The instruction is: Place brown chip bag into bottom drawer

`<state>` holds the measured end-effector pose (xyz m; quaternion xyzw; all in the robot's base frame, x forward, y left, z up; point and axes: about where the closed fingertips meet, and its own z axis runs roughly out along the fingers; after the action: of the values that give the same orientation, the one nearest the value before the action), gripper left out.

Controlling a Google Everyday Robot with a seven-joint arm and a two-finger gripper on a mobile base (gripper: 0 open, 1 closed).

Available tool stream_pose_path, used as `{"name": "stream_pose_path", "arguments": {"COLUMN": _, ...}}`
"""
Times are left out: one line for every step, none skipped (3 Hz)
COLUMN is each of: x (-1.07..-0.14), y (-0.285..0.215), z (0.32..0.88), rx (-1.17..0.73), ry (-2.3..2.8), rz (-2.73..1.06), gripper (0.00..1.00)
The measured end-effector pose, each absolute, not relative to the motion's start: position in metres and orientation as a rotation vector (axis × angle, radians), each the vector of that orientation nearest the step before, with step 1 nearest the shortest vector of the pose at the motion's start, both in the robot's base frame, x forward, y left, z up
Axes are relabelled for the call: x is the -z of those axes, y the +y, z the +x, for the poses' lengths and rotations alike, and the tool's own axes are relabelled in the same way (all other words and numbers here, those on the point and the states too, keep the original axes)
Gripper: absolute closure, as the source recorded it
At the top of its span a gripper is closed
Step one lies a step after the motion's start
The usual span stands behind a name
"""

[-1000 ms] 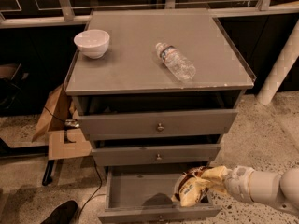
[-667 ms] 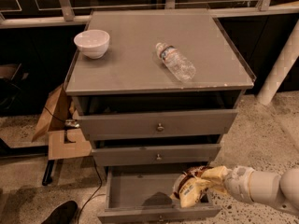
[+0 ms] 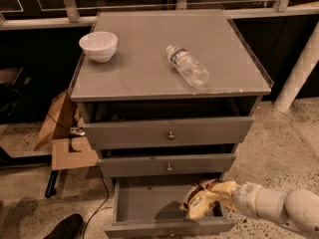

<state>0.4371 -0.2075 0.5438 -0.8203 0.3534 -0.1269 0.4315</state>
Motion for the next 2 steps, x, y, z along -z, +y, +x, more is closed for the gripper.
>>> {"name": "stream_pose_path", "arguments": {"x": -0.502, "y": -0.189, "z": 0.447, "rx": 0.259, "ry": 0.87, "rz": -2.026, "gripper": 1.0}}
{"name": "stream_pose_path", "arguments": {"x": -0.468, "y": -0.165, "z": 0.455, "rx": 0.2, "ry": 0.83, "rz": -2.009, "gripper": 1.0}}
